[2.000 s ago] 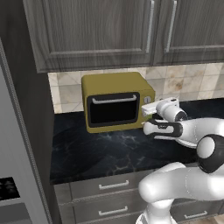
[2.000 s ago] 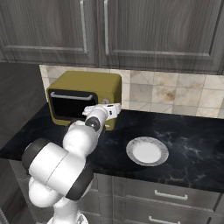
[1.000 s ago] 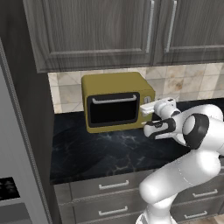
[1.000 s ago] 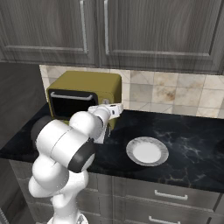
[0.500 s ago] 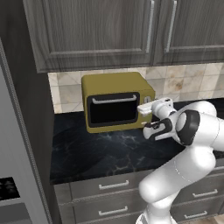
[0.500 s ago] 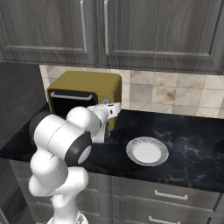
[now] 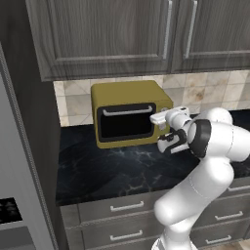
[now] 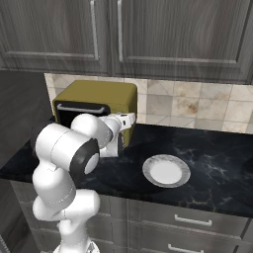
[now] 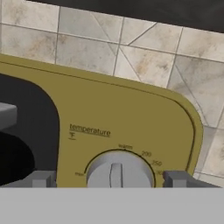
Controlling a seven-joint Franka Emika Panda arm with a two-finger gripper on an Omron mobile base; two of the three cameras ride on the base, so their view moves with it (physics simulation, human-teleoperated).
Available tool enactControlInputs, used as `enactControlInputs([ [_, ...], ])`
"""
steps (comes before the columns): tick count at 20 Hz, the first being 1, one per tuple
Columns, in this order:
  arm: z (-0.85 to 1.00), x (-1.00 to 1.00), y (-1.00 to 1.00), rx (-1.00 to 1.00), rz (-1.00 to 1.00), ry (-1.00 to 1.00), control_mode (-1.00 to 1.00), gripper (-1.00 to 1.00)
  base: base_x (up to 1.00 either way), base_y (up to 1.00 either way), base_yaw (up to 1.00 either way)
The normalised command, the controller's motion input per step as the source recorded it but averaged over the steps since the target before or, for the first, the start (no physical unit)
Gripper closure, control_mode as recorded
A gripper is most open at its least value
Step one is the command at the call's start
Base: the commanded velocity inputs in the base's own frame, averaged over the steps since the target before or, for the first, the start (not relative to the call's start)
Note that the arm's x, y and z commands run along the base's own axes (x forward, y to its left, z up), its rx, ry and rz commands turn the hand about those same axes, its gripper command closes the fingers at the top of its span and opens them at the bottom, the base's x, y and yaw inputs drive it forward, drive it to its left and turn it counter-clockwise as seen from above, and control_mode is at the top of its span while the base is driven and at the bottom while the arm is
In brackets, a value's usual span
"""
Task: Pull the toaster oven rack outwards. Pick up the baguette from the plate and place it on the toaster oven rack. Close the toaster oven door fully and set the temperature to the lowest setting.
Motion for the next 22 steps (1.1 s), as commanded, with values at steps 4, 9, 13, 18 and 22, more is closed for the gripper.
enactControlInputs([
  [4, -0.18, 0.43, 0.00, 0.00, 0.00, 0.00, -1.00, -1.00, 0.00, 0.00, 0.00],
  [9, -0.19, 0.37, 0.00, 0.00, 0.00, 0.00, -1.00, -1.00, 0.00, 0.00, 0.00],
  [13, -0.17, 0.36, 0.00, 0.00, 0.00, 0.00, -1.00, -1.00, 0.00, 0.00, 0.00],
  [18, -0.15, 0.45, 0.00, -0.06, 0.01, 0.11, -1.00, 1.00, 0.00, 0.00, 0.00],
  [22, -0.19, 0.48, 0.00, -0.13, 0.13, 0.22, -1.00, 1.00, 0.00, 0.00, 0.00],
])
